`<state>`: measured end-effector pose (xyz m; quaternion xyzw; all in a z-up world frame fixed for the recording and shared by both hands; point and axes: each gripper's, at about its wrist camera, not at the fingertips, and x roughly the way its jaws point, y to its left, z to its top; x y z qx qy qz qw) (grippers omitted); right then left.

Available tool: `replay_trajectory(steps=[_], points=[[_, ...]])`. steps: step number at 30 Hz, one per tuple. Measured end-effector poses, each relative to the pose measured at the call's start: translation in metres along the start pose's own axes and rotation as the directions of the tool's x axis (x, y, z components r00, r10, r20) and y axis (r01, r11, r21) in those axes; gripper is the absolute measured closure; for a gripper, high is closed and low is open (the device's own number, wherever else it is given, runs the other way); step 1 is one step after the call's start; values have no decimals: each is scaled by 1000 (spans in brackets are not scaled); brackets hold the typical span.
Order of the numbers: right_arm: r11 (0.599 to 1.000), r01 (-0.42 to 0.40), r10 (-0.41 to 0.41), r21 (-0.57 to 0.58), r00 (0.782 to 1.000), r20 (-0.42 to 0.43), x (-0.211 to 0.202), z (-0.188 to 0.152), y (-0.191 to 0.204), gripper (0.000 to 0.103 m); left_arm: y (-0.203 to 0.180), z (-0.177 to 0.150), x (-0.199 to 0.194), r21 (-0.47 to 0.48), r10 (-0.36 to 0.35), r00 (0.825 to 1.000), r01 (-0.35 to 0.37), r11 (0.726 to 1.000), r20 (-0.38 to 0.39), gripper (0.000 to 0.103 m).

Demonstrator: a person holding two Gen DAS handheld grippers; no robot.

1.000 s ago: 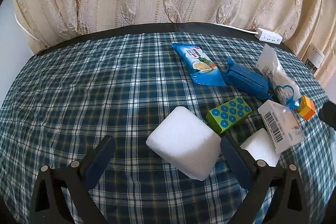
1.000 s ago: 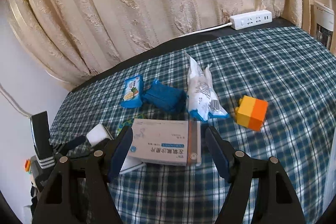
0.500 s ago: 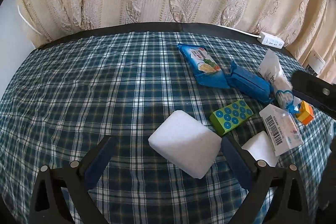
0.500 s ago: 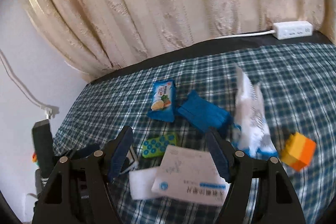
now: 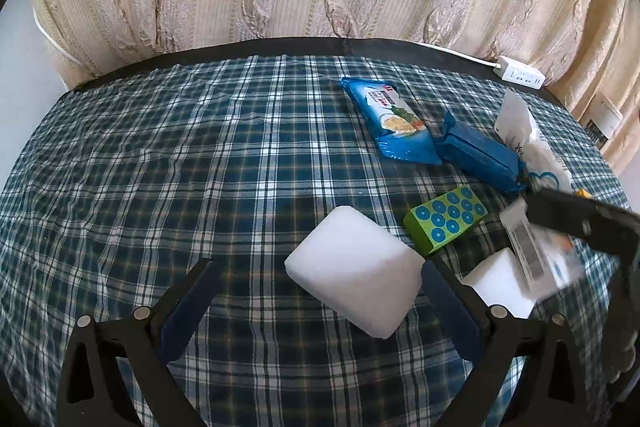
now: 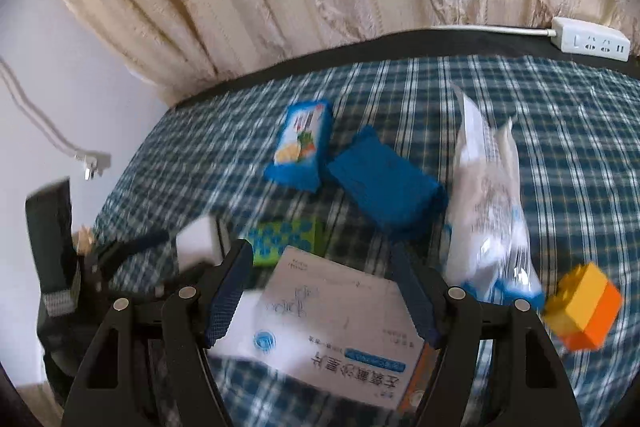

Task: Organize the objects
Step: 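Grasp the white medicine box with the right tool and lift it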

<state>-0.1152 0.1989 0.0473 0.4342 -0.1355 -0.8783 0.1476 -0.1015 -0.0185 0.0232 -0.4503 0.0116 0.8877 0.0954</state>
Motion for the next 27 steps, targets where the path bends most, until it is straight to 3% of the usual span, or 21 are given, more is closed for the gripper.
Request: replay_trajectory(steps=[11, 21, 23, 27], points=[[1000, -12, 13, 21, 998, -56, -35, -52, -10, 30, 1, 0, -3, 3, 14, 1000, -14, 1000, -1, 0], [999, -26, 22, -35, 995, -102, -61, -102, 12, 27, 3, 0, -5, -6, 15, 1000, -15, 1000, 3, 0], [999, -16, 11, -45, 995, -102, -64, -109, 17, 27, 3, -1, -6, -5, 17, 1000, -17, 1000, 6, 0], [993, 79, -84, -88, 995, -55, -66, -117, 29, 27, 3, -1, -6, -8, 15, 1000, -15, 1000, 10, 0]])
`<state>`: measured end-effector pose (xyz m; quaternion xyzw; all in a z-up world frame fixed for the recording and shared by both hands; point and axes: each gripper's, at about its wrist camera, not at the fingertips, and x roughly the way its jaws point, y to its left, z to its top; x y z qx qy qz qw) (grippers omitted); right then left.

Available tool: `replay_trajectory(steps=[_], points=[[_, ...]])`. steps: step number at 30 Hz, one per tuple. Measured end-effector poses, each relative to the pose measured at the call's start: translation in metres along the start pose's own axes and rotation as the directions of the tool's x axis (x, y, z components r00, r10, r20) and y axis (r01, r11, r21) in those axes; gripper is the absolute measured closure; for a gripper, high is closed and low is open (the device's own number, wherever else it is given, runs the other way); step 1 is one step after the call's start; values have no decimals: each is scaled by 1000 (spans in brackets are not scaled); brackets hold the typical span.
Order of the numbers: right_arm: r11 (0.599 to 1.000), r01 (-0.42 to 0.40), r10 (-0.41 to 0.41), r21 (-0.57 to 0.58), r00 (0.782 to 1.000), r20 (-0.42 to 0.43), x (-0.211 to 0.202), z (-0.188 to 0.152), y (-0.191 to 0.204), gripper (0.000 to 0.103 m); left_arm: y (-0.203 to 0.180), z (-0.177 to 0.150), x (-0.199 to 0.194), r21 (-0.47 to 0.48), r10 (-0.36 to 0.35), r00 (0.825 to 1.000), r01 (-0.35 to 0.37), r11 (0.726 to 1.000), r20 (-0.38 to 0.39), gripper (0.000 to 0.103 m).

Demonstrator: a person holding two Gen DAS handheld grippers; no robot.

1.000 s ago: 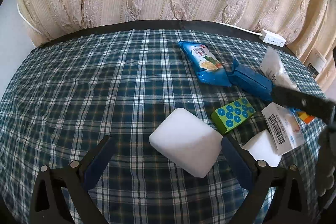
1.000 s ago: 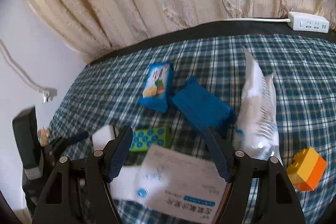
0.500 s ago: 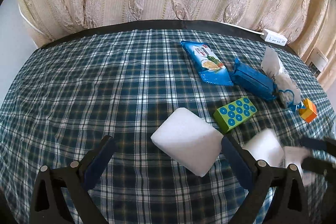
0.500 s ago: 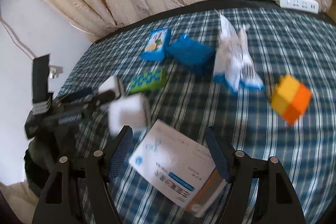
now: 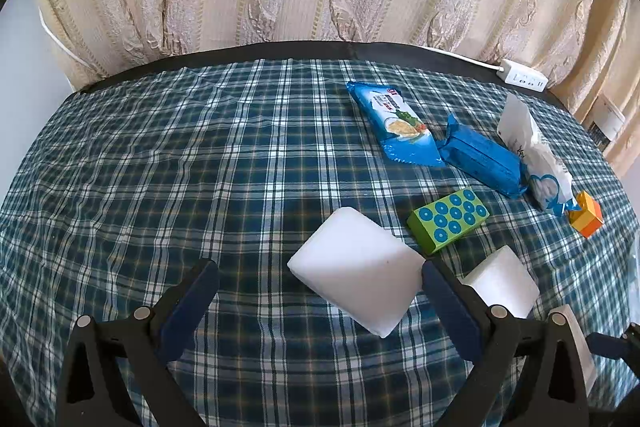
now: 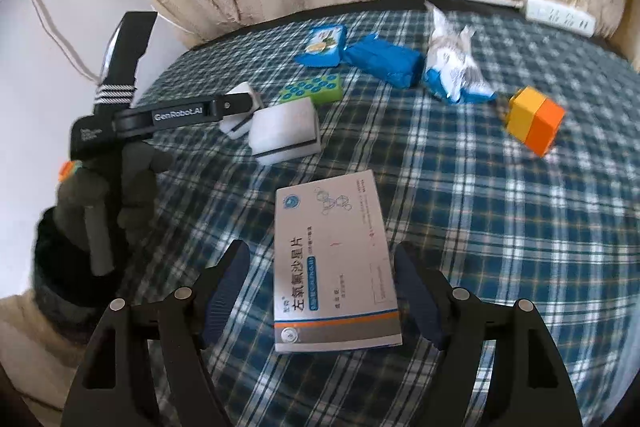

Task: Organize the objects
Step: 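Grasp the white medicine box with the right tool and lift it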

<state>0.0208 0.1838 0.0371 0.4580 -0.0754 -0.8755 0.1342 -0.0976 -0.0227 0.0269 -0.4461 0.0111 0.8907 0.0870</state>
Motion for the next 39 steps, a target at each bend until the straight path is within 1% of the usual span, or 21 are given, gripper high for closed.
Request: replay_trajectory(steps=[7, 13, 16, 17, 18, 19, 20, 22, 23, 25, 27, 29, 33, 34, 35, 36, 37, 39], points=[[995, 97, -96, -25, 995, 23, 8, -1, 10, 27, -3, -1, 4, 9, -1, 1000, 1, 1000, -2, 0], [993, 117, -118, 7, 992, 40, 9, 0, 6, 27, -10, -1, 4, 38, 6, 1000, -6, 999, 10, 0], [992, 128, -129, 14, 991, 40, 11, 0, 6, 32, -13, -2, 4, 60, 7, 1000, -8, 998, 20, 1], [992, 129, -129, 13, 991, 41, 11, 0, 6, 35, -14, -2, 3, 67, 8, 1000, -10, 998, 27, 2], [992, 130, -130, 10, 991, 44, 11, 0, 7, 38, -16, -2, 3, 75, 6, 999, -8, 997, 32, 7], [991, 136, -136, 5, 989, 49, 11, 0, 8, 38, -16, -2, 2, 80, -2, 1000, 0, 997, 31, 12], [989, 145, -145, -3, 988, 53, 11, 0, 10, 38, -17, -2, 2, 81, -13, 999, 10, 997, 30, 14], [987, 161, -159, -18, 985, 61, 10, -1, 13, 39, -17, -1, 1, 82, -25, 999, 22, 996, 33, 22], [986, 166, -164, -23, 984, 64, 11, -2, 14, 39, -17, -1, 0, 81, -38, 999, 35, 996, 32, 25], [985, 171, -169, -25, 983, 69, 9, -2, 15, 40, -18, -1, -2, 85, -52, 998, 49, 995, 33, 34], [984, 176, -174, -17, 982, 77, 6, -1, 15, 50, -20, -2, -5, 94, -53, 998, 49, 994, 37, 36], [984, 177, -176, -10, 981, 79, 5, -1, 14, 52, -21, -2, -6, 100, -50, 998, 46, 994, 40, 37], [985, 175, -173, -8, 982, 80, 5, -2, 15, 51, -20, -2, -6, 90, -56, 998, 53, 995, 34, 36], [986, 169, -168, -9, 983, 78, 5, -2, 16, 51, -19, -2, -5, 82, -59, 998, 56, 995, 31, 30], [986, 164, -163, -10, 984, 76, 5, -2, 17, 48, -17, -2, -4, 73, -54, 998, 51, 996, 28, 25], [987, 158, -157, -10, 985, 73, 6, -2, 18, 43, -15, -1, -4, 62, -48, 998, 47, 997, 28, 14], [989, 148, -147, -12, 987, 68, 6, -3, 19, 40, -12, 0, -4, 50, -49, 998, 47, 998, 29, 6], [990, 138, -137, -14, 988, 67, 7, -3, 21, 36, -5, 2, -4, 17, -68, 997, 67, 998, 31, 2]])
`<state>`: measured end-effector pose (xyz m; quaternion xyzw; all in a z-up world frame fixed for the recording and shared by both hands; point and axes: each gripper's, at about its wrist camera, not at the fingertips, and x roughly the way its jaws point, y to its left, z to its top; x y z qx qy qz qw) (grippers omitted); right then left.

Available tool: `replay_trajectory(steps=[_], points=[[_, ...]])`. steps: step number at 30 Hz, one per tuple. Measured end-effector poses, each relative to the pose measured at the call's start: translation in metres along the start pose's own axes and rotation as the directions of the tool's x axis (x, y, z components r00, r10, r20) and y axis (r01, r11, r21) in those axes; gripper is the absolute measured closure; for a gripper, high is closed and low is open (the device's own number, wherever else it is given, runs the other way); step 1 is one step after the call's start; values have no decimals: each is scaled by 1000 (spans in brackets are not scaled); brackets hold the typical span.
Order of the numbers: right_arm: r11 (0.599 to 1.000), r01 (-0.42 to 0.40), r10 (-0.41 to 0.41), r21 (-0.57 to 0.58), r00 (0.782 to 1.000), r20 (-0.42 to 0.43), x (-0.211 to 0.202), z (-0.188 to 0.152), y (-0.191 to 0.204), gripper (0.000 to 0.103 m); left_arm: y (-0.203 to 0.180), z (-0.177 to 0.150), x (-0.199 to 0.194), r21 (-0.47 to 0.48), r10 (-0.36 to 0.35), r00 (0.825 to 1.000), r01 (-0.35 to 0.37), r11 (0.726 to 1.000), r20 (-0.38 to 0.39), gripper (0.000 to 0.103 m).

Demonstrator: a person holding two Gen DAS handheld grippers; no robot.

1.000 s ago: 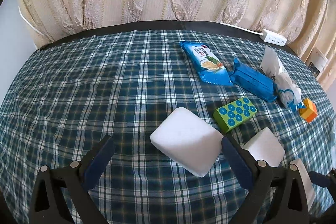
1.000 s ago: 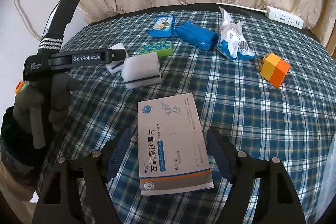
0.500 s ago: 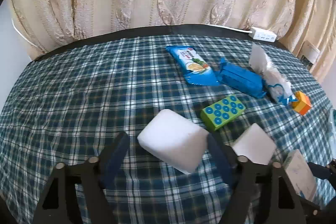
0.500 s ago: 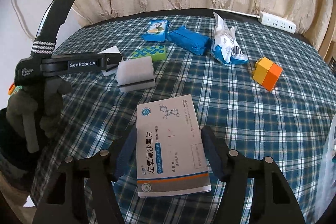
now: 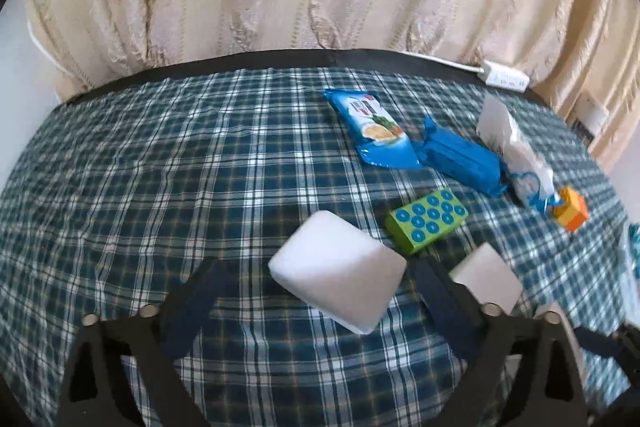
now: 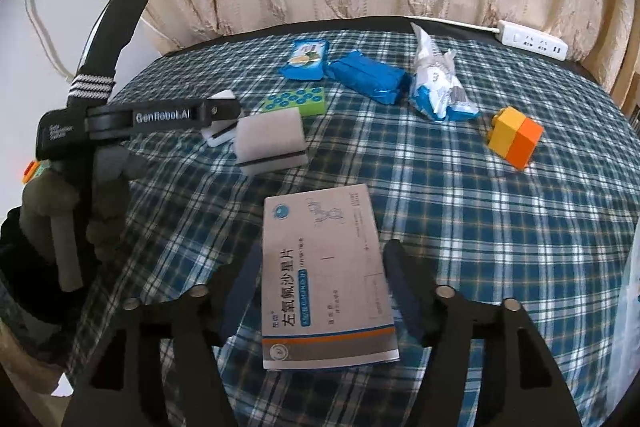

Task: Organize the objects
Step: 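Grasp the white sponge with the left tool while the right tool holds the medicine box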

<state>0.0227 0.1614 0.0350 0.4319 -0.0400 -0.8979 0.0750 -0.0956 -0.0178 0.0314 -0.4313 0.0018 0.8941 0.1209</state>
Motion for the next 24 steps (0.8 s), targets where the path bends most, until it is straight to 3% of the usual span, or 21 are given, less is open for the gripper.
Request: replay_trajectory(steps=[4, 9, 13, 19, 24], points=[[1000, -9, 9, -2, 1000, 0, 1, -2, 2, 35, 6, 2, 0, -20, -10, 1000, 10, 1000, 3, 0], [1000, -16, 16, 5, 1000, -1, 1, -2, -2, 35, -4, 1, 6, 65, -14, 1000, 15, 998, -16, 0], [1000, -21, 21, 10, 1000, -2, 2, -2, -5, 35, -8, 0, 7, 116, 43, 999, -46, 992, 24, 0], [1000, -19, 19, 3, 1000, -13, 7, -2, -4, 34, -7, 1, 13, 123, 70, 998, -70, 990, 8, 0], [1000, -1, 1, -11, 1000, -25, 12, -1, -1, 34, -20, -3, 18, 187, 90, 996, -88, 978, -4, 12]])
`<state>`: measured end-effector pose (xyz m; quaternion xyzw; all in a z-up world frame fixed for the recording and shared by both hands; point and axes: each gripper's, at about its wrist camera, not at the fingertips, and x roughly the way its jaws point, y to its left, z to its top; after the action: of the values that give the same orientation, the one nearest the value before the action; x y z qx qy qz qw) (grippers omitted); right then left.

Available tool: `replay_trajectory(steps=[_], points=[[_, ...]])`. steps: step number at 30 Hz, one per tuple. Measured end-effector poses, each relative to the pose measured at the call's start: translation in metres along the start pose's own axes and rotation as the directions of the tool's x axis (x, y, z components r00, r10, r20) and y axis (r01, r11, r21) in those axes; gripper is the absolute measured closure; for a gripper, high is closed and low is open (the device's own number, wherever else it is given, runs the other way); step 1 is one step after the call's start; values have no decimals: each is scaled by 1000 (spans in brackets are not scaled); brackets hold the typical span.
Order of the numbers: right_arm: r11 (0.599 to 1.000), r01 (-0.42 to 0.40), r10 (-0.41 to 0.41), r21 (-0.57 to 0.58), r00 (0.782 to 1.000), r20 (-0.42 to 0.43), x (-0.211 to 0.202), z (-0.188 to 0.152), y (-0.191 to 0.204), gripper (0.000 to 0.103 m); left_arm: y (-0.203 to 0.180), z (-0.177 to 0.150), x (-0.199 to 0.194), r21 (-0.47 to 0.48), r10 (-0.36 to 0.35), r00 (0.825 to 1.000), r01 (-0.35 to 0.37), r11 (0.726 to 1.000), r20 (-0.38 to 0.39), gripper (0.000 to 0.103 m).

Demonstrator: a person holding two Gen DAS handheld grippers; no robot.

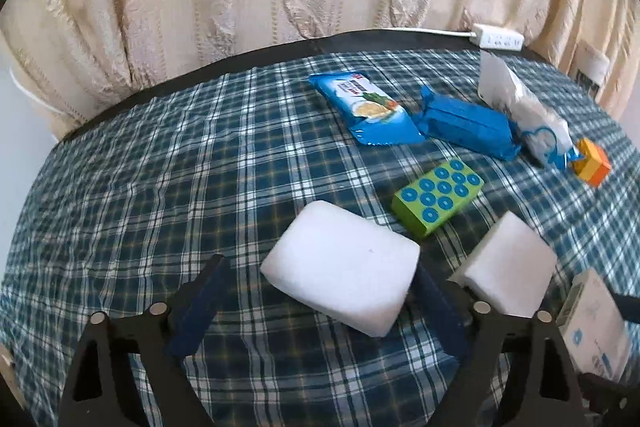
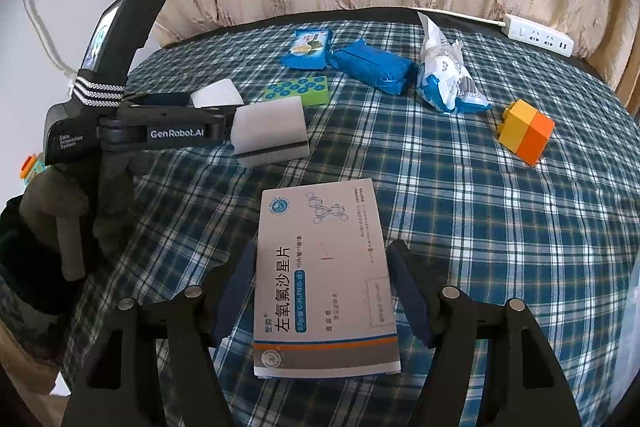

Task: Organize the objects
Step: 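Grasp the white sponge with the left tool while the right tool holds the medicine box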

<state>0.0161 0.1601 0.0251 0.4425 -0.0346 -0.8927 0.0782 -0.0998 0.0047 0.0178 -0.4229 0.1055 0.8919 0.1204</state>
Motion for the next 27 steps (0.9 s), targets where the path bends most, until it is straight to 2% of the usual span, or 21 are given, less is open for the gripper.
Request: replay_trajectory(steps=[9, 13, 19, 27], points=[[1000, 15, -15, -2, 1000, -2, 3, 2, 0, 34, -6, -2, -5, 32, -3, 1000, 2, 999, 22, 31], [999, 34, -34, -13, 999, 2, 3, 1, 2, 36, -4, 0, -9, 18, 7, 999, -8, 1000, 37, 32], [999, 43, -43, 5, 999, 8, 0, 1, 1, 38, 7, 3, -18, -43, -25, 998, 27, 999, 58, 33], [999, 37, -39, 33, 998, 43, -14, 1, -2, 38, 8, 3, -21, -59, -28, 998, 32, 998, 64, 33]])
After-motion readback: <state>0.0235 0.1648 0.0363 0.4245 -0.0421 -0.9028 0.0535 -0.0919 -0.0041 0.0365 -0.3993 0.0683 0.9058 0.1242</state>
